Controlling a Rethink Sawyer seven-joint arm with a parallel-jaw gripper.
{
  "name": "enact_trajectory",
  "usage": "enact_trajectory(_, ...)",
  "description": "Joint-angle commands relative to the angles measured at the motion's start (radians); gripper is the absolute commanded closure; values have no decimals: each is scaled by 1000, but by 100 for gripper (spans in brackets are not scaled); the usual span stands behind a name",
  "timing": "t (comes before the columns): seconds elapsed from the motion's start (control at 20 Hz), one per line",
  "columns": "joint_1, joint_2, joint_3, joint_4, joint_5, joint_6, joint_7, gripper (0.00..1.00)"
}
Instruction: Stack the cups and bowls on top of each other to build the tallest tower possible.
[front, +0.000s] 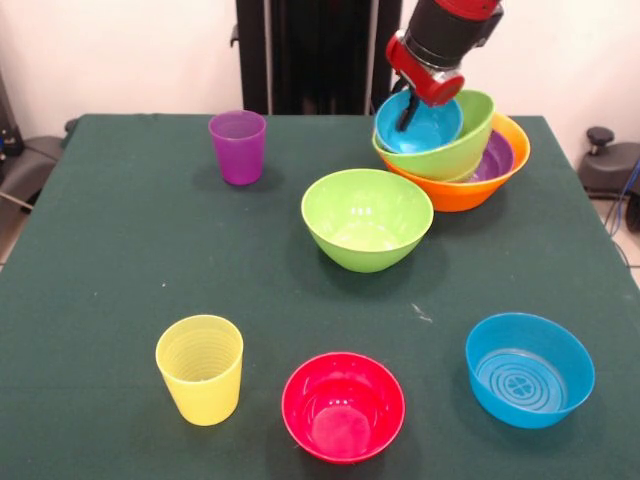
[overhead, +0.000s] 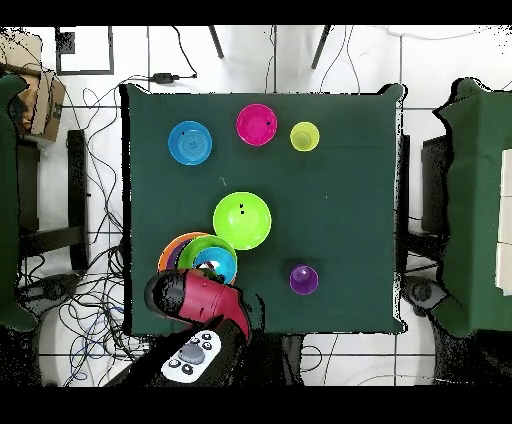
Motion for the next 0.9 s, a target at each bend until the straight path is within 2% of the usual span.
enact_trajectory(0.05, 2, 43, 91, -89, 44, -29, 169, 100)
enact_trajectory(0.35, 19, 8, 68, -107, 45, 49, 173, 100)
enact_trajectory(0.9, 63, -96, 4, -167, 33, 282, 205, 100)
